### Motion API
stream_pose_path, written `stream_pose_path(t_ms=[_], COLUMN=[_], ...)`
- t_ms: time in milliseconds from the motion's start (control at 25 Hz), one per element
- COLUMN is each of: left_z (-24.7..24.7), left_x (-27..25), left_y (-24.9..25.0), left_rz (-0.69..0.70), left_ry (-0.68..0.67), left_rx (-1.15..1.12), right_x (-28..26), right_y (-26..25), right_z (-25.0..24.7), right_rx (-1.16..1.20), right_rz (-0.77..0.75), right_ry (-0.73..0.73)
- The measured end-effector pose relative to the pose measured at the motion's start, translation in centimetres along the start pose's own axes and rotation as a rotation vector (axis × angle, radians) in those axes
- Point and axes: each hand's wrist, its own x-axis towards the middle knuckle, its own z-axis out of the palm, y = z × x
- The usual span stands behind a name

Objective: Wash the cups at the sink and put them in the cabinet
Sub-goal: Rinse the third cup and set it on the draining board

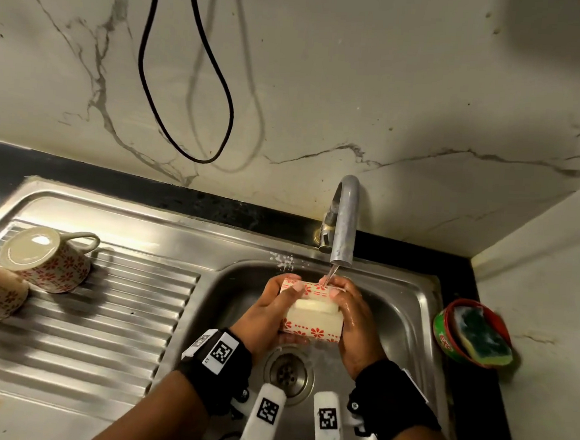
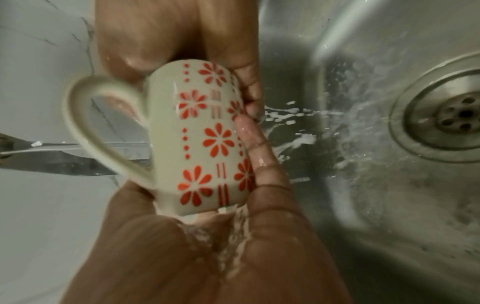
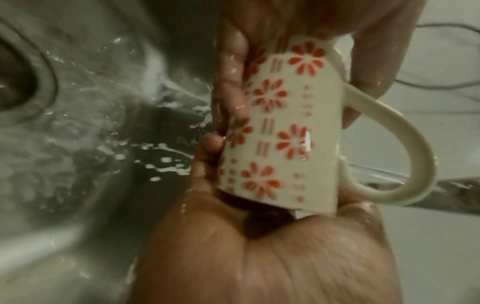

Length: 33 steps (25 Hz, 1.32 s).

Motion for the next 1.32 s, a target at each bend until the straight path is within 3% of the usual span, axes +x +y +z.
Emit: stream_pose_path(t_ms=[120,160,240,360,440,520,600,680,760,840,960,1080,1160,1240,1320], left_z=[-0.6,-1.0,-2.2,-2.3,-1.8,-1.8,-2.0,-1.9,-1.3,0.1,1.3,-0.3,-0.2,0.1,0.3], left_x=[-0.2,-0.4,-0.1,0.7,1.0,1.1,1.3,1.7,2.1,2.2,2.3,2.6,1.8,1.3,1.1], left_y=[-0.2,-0.1,-0.2,-0.1,-0.4,-1.0,-1.6,-1.9,-1.9,-2.0,-2.2,-0.7,-0.2,-0.5,0.2], left_rz=[0.147,0.172,0.203,0.278,0.403,0.441,0.498,0.561,0.587,0.680,0.806,0.660,0.641,0.709,0.622], left_ry=[-0.062,-0.082,-0.099,-0.041,-0.008,0.054,0.140,0.219,0.232,0.226,0.244,0.184,0.149,0.197,0.161], left_rx=[0.041,0.112,0.399,0.958,1.035,0.877,0.786,0.850,0.861,0.990,1.294,1.188,1.160,1.291,1.245], right_x=[0.1,0.4,1.0,0.5,-0.1,-0.7,-1.1,-1.9,-3.0,-2.9,-1.8,-2.1,-1.7,-1.6,-2.2], right_y=[-0.5,-0.6,-1.0,-2.7,-2.9,-3.0,-3.5,-4.6,-5.1,-3.9,-3.0,-4.4,-4.0,-3.7,-3.7], right_z=[0.6,0.4,-0.2,0.2,1.0,1.3,0.9,0.0,0.7,1.9,3.3,3.1,2.5,2.9,3.4], right_rx=[0.114,0.047,-0.260,-0.859,-1.060,-0.800,-0.534,-0.668,-0.965,-1.074,-0.735,-0.738,-0.734,-0.658,-0.577], right_rz=[0.233,0.227,0.057,-0.319,-0.523,-0.487,-0.441,-0.708,-0.863,-0.593,-0.058,-0.165,-0.143,-0.046,-0.031], right_ry=[-0.095,-0.087,-0.091,-0.353,-0.435,-0.362,-0.108,0.093,0.010,-0.117,0.014,-0.088,-0.031,-0.008,-0.027])
